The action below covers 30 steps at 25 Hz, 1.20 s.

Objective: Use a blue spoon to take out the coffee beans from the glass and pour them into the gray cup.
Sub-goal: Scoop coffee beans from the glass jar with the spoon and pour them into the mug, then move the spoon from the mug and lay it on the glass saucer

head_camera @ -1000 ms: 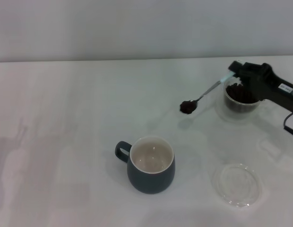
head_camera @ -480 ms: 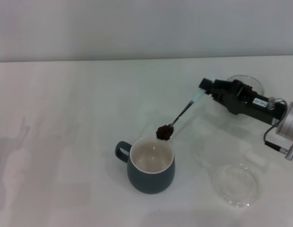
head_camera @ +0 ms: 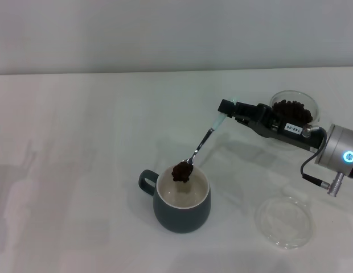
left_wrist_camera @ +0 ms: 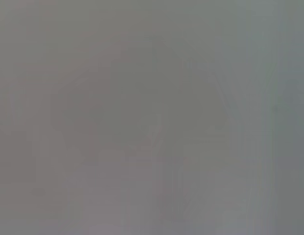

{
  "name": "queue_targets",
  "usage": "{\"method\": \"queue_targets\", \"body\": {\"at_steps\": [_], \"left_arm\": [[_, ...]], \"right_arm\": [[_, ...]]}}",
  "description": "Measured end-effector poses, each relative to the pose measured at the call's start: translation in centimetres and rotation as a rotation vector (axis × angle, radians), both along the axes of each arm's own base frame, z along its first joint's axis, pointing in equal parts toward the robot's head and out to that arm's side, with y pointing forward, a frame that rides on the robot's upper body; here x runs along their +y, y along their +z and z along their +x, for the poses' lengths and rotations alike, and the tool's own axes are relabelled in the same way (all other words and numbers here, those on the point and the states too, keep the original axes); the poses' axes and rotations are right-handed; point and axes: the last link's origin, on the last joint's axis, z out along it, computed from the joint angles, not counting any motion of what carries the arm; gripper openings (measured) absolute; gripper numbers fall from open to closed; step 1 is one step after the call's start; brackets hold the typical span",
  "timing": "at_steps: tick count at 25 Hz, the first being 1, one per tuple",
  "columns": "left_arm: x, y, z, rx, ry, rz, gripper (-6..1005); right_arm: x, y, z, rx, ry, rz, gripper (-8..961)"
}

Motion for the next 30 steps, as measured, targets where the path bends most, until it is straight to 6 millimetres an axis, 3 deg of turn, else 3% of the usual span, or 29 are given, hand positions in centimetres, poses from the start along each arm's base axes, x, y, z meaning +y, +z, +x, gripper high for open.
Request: {"method": "queue_targets", "body": {"at_steps": [23, 30], "left_arm": [[0.1, 0.0, 0.0, -0.001, 0.005, 0.000, 883], [0.1, 0.0, -0.1, -0.005, 0.010, 0.002, 883]], "right_arm": [[-0.9, 0.6, -1.4, -0.208, 0.385, 0.231, 169], [-1.1, 2.5, -1.1, -0.181, 0.391, 0.305, 170]]}}
